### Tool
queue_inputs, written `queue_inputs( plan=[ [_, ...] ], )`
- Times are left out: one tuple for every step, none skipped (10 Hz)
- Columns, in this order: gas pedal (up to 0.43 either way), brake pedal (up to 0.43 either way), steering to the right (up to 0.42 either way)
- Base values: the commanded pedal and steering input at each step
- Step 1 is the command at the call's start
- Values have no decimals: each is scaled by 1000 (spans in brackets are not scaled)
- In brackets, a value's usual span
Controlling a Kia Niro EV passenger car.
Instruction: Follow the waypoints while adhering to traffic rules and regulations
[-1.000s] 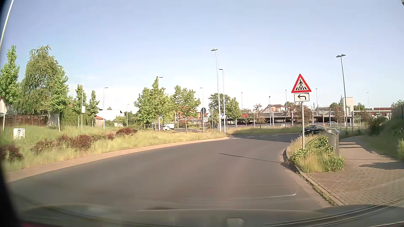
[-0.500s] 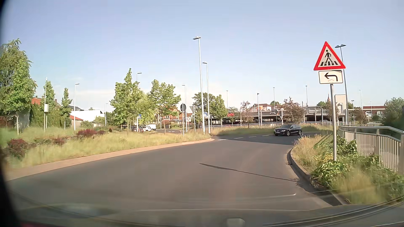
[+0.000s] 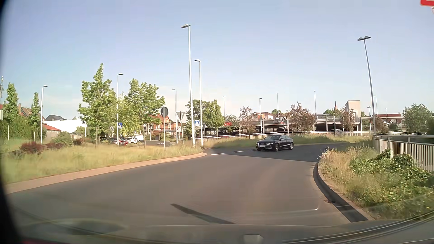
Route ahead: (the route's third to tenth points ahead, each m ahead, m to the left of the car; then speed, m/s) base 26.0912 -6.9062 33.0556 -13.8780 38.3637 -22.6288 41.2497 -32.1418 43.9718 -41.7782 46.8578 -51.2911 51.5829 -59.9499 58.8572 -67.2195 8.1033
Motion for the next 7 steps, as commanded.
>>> queue_inputs(
  plan=[
    [28,12,90],
    [28,12,92],
    [28,12,94],
    [28,12,97],
    [28,12,100],
    [28,12,102],
    [28,12,104]
  ],
)
